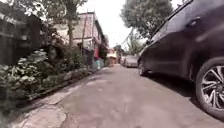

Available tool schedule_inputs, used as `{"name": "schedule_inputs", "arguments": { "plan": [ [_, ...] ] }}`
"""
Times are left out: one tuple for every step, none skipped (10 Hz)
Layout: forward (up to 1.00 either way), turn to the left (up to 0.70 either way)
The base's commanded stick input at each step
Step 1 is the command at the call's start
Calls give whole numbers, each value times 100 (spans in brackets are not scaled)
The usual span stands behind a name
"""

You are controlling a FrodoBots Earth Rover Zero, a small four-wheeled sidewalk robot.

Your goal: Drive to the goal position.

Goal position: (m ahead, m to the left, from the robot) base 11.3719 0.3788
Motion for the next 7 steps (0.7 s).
{"name": "schedule_inputs", "arguments": {
  "plan": [
    [70,0],
    [70,0],
    [70,0],
    [70,0],
    [70,2],
    [70,2],
    [70,0]
  ]
}}
